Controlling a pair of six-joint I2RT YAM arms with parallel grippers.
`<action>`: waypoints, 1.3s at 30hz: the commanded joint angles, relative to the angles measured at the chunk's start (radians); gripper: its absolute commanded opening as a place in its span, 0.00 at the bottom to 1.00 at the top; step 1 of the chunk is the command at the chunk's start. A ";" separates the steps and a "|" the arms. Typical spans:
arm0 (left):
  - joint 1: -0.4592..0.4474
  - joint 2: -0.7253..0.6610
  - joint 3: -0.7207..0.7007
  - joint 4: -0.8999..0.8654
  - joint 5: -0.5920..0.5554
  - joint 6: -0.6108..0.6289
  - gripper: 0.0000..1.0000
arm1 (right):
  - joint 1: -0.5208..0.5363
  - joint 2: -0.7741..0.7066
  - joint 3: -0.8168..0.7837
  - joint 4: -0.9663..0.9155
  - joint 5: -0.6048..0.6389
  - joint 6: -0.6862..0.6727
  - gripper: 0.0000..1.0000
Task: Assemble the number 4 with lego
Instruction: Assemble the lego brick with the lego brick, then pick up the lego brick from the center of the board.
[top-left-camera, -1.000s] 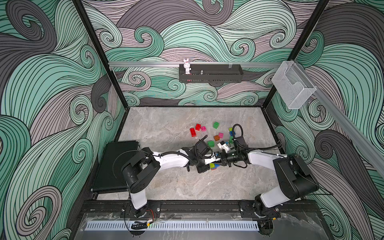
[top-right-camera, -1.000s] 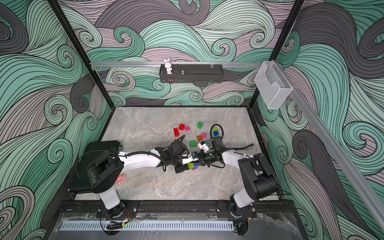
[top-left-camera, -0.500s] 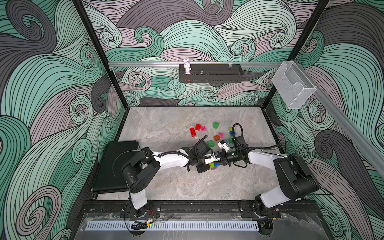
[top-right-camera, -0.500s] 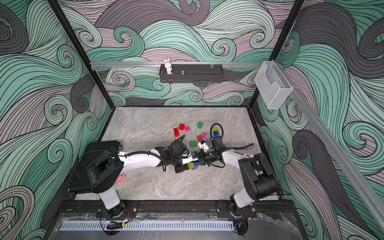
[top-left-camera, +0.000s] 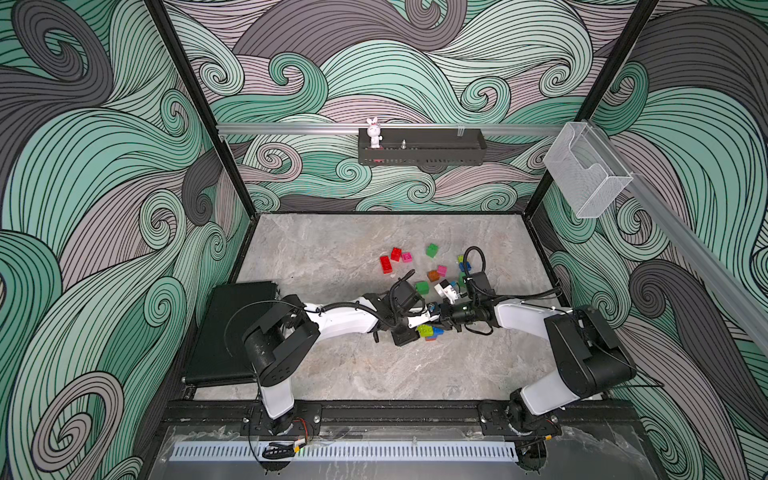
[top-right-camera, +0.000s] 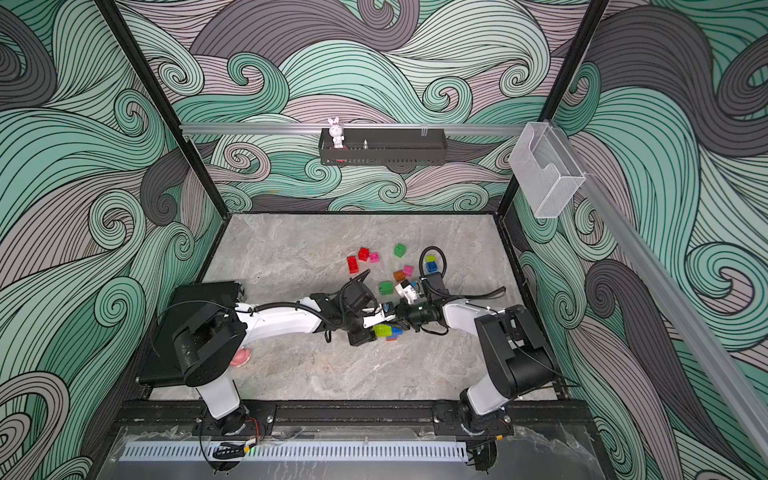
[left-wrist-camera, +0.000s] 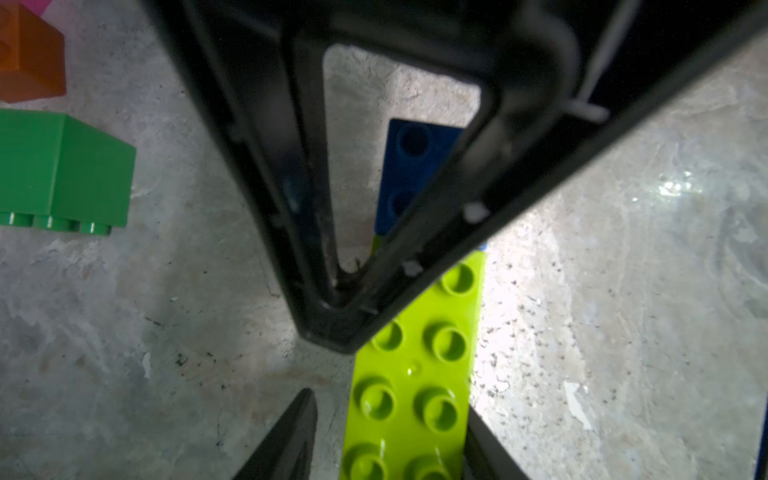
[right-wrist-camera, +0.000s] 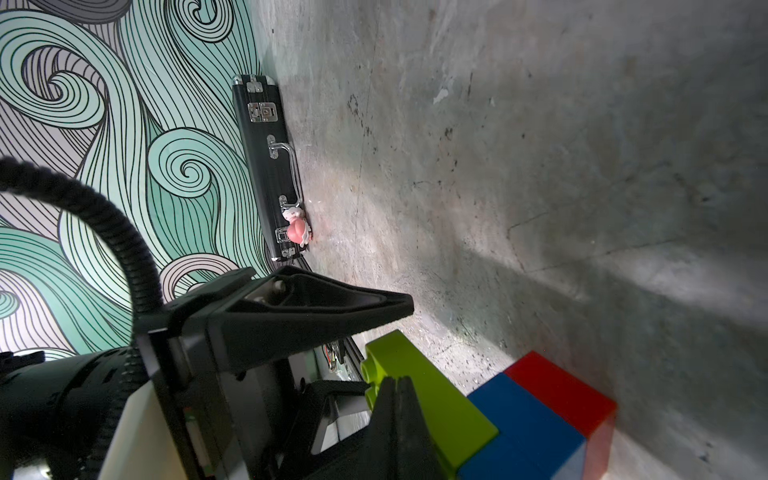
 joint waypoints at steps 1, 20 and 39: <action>-0.006 -0.033 0.026 0.000 0.028 -0.006 0.54 | -0.002 0.030 -0.045 -0.098 0.144 0.006 0.00; 0.013 -0.211 -0.074 0.090 -0.012 -0.096 0.57 | -0.052 -0.138 0.215 -0.383 0.514 -0.125 0.61; 0.256 -0.550 -0.207 0.088 -0.586 -0.631 0.98 | -0.180 0.272 0.623 -0.654 0.840 -0.410 0.83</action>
